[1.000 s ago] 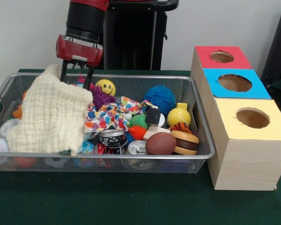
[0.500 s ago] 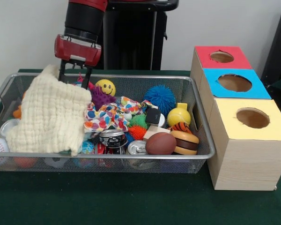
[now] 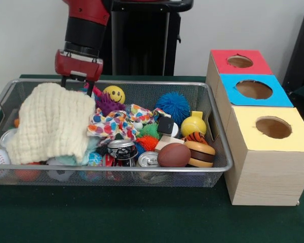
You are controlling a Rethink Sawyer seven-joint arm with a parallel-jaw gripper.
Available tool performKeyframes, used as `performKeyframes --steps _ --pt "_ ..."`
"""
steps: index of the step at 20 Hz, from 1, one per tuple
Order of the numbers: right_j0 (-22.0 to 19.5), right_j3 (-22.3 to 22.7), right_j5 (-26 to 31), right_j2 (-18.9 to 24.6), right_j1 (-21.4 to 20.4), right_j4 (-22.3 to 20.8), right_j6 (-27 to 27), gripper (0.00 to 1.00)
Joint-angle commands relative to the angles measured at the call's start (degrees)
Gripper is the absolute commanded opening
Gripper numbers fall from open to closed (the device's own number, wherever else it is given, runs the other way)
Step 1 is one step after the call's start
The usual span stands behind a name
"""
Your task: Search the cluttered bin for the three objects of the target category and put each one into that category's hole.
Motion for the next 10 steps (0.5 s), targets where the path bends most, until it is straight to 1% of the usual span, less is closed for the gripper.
performKeyframes --steps 1,2,4,5,10 --pt "-2.78 -6.08 -4.59 5.45 8.36 1.28 7.13 1.00" --pt "-1.94 -7.12 -5.19 4.30 9.87 1.84 6.40 1.00" --pt "-2.59 -7.74 -5.93 5.06 11.15 1.62 6.45 1.00" --pt "-2.55 -7.80 -6.86 4.95 11.37 1.87 6.54 1.00" --pt "-4.06 -7.19 -6.57 6.80 10.38 1.10 7.63 1.00"
